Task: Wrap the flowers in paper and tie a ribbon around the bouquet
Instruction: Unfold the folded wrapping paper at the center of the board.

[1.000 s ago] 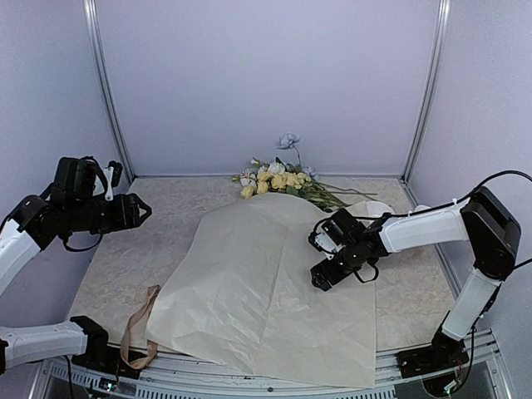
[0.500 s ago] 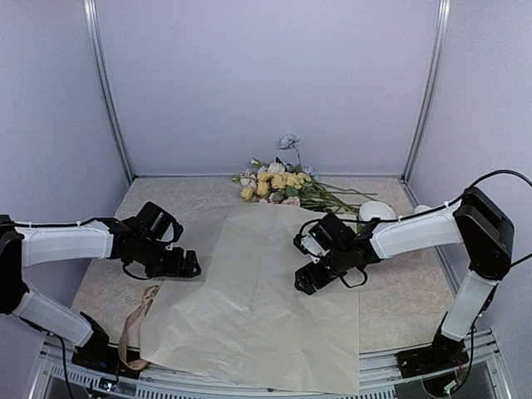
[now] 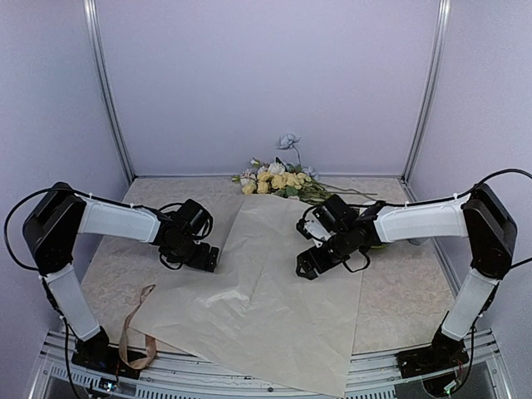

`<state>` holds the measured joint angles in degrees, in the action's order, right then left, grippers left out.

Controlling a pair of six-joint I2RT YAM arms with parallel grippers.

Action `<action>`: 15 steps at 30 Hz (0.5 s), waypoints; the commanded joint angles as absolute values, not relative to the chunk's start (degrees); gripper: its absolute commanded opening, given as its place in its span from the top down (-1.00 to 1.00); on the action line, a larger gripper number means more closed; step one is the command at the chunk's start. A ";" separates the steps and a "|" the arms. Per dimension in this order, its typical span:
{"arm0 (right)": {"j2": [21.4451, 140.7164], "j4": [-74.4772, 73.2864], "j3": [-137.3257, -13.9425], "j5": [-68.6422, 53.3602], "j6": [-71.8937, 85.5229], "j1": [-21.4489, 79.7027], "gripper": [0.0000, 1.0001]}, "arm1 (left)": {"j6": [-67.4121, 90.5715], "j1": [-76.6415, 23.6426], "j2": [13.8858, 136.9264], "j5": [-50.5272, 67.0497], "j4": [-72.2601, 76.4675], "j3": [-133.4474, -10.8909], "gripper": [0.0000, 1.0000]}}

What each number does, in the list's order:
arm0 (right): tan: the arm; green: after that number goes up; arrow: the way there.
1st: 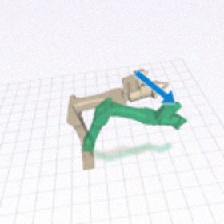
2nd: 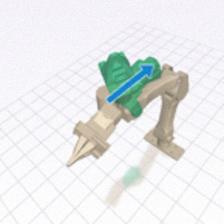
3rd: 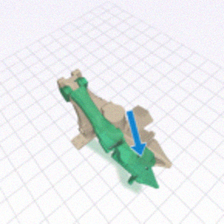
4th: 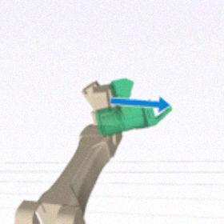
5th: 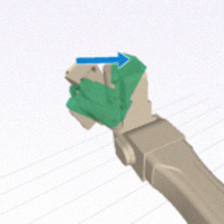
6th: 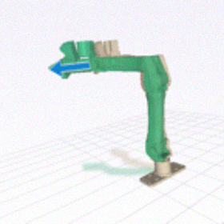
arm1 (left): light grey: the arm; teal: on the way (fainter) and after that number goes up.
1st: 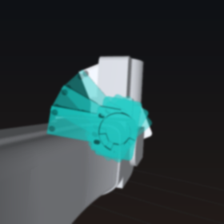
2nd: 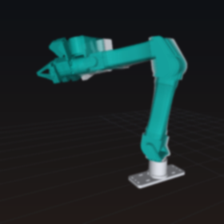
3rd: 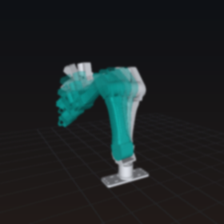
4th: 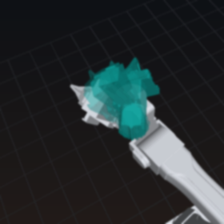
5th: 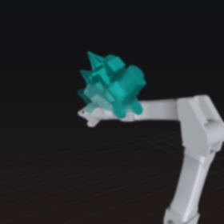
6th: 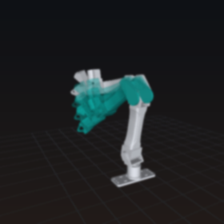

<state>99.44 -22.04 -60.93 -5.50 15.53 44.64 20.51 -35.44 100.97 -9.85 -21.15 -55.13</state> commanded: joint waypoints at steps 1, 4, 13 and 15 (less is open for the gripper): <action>102.69 -27.55 -62.52 -0.44 11.45 42.78 -0.80 | 17.09 -34.23 106.54 -18.00 -29.14 -58.41 -0.97; 104.57 -28.80 -62.24 0.01 11.20 42.80 -0.78 | 15.38 -31.73 107.71 -21.96 -31.51 -61.28 -0.97; 104.93 -26.58 -60.25 -11.93 13.97 47.41 -0.71 | 10.42 -27.37 112.41 -24.25 -30.65 -66.67 -0.97; 105.05 -26.80 -60.82 -15.57 14.71 49.09 -0.70 | 9.79 -27.01 112.20 -23.92 -30.04 -67.56 -0.97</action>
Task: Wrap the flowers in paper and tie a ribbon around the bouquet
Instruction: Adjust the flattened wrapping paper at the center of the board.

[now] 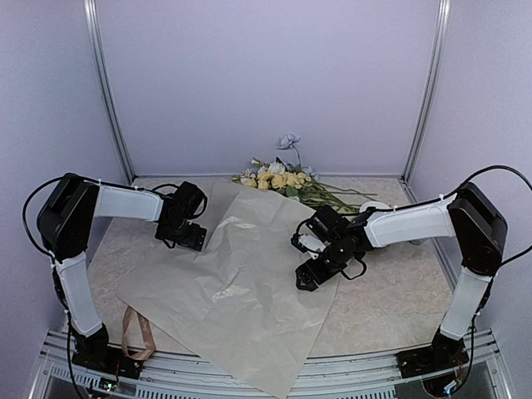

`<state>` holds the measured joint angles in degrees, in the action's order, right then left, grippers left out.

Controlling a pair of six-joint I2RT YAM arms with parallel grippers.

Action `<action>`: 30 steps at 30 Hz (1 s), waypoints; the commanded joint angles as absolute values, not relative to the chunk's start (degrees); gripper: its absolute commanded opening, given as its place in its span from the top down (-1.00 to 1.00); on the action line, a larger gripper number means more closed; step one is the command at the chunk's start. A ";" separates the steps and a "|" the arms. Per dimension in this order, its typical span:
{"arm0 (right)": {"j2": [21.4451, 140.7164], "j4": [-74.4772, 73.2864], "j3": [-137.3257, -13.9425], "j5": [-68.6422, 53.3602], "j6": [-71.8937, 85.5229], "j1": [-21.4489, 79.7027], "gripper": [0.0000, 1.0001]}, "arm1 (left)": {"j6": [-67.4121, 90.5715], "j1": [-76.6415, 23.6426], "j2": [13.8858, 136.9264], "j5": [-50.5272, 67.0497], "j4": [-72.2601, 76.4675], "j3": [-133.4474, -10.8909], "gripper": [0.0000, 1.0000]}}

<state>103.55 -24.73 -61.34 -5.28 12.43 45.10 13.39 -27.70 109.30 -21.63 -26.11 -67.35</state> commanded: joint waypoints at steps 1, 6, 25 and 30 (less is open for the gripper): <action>104.73 -26.66 -61.14 -17.62 15.17 49.74 -0.70 | 9.55 -26.66 112.08 -24.02 -29.98 -68.04 -0.97; 102.11 -28.03 -64.14 -21.31 15.97 50.17 -0.71 | 8.33 -25.16 111.73 -24.07 -30.21 -71.16 -0.97; 108.28 -37.35 -99.50 -8.45 -2.98 22.21 -0.33 | 3.66 -31.42 90.77 -18.86 -22.14 -71.86 -0.98; 122.04 -39.69 -115.97 -8.29 -7.73 15.21 -0.09 | 5.93 -31.86 83.73 -10.51 -13.92 -65.69 -0.97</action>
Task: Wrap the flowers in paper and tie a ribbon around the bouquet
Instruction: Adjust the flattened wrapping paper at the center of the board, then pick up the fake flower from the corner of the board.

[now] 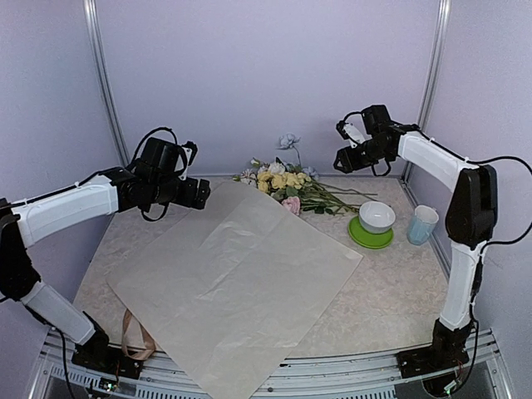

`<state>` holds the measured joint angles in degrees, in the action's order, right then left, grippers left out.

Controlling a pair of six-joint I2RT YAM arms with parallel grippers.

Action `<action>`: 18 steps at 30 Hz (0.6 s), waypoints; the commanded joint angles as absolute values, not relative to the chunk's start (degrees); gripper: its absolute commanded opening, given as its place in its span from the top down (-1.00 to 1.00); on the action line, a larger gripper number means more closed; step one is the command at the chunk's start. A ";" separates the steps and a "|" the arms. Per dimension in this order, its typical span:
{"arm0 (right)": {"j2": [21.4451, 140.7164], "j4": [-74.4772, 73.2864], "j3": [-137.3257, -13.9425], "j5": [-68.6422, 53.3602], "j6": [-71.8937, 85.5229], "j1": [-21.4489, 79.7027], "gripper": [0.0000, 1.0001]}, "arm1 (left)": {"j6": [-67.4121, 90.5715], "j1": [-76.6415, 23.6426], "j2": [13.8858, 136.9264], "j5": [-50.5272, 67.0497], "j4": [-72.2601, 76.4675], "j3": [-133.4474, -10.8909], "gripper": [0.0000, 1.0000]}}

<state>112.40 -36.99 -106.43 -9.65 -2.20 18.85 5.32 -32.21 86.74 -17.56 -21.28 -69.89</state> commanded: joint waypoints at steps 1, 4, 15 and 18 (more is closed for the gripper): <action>125.16 -40.69 -120.12 -8.12 -8.90 14.29 -0.05 | 6.31 -31.90 83.25 -9.97 -13.35 -64.84 -0.98; 133.79 -43.32 -130.49 -6.25 -12.74 12.21 0.03 | 6.76 -32.08 83.48 -10.03 -13.24 -64.58 -0.98; 148.53 -43.07 -136.76 -4.67 -23.77 9.33 -0.70 | 5.15 -32.77 91.02 -9.49 -14.31 -67.40 -0.98; 150.76 -41.86 -136.95 -4.62 -24.22 9.25 -0.77 | 5.01 -32.99 93.28 -9.61 -14.86 -68.61 -0.98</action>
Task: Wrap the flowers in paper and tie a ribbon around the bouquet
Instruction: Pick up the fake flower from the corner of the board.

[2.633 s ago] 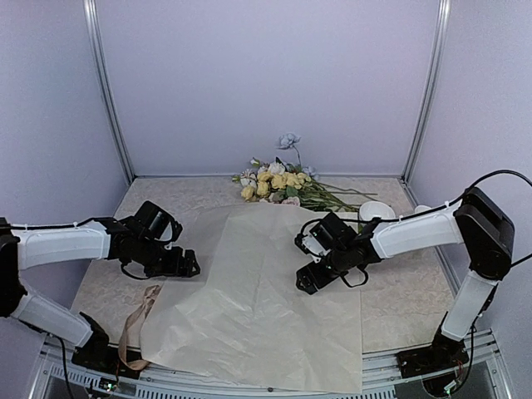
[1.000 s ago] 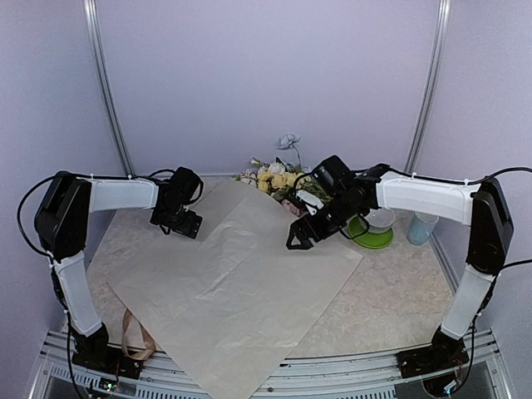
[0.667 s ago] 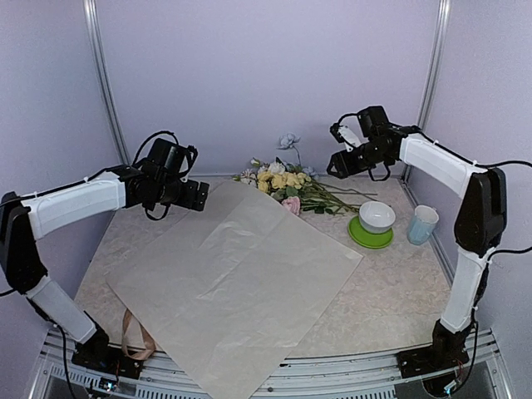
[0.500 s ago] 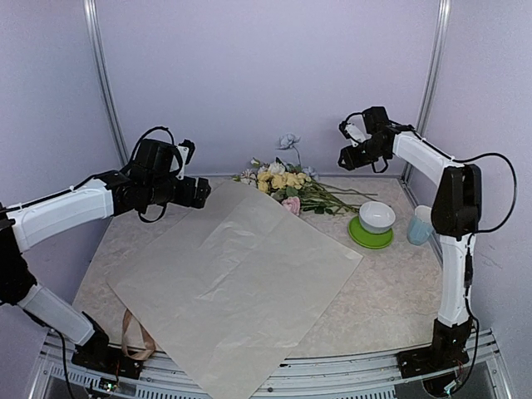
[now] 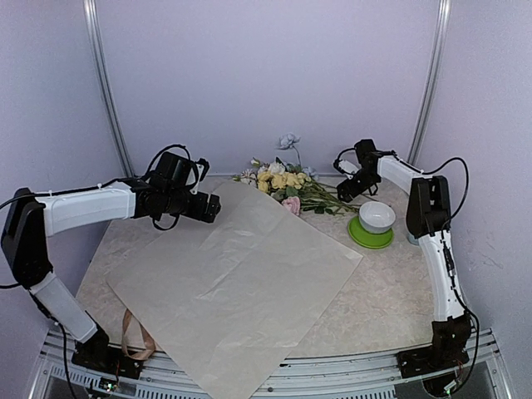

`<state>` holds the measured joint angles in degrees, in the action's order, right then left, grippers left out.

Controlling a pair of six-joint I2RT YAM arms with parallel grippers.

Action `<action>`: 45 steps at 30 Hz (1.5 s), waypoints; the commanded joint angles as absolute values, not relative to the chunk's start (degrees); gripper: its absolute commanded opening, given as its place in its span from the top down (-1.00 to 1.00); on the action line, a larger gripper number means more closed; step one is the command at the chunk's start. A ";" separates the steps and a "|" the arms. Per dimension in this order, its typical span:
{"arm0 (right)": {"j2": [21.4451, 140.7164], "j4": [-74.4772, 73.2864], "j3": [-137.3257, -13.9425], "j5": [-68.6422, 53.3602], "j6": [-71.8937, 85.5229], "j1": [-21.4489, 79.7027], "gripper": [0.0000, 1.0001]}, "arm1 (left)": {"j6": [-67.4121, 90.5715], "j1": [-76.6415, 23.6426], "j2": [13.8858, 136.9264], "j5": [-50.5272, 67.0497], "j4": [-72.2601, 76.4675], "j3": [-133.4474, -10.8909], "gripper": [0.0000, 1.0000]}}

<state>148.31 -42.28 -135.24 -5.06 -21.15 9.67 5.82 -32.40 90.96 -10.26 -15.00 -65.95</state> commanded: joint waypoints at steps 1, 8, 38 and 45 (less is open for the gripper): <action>151.49 -41.91 -137.30 -5.47 -24.66 9.30 -0.73 | 4.90 -33.12 94.17 -9.58 -15.11 -69.08 -0.97; 153.17 -39.71 -136.73 -6.22 -27.61 9.84 0.15 | 3.59 -33.71 96.37 -10.89 -16.03 -70.58 -0.97; 119.81 -18.60 -106.40 8.82 -26.23 15.53 1.00 | 3.16 -33.75 93.12 -11.23 -16.40 -69.54 -0.97; 120.72 -33.35 -112.14 6.67 -5.61 19.17 1.00 | 3.32 -33.79 91.46 -11.67 -16.10 -68.11 -0.97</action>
<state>121.10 -25.74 -110.10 8.05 -20.12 16.10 3.77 -33.47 93.60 -10.96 -15.90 -68.84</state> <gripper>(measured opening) 0.044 0.987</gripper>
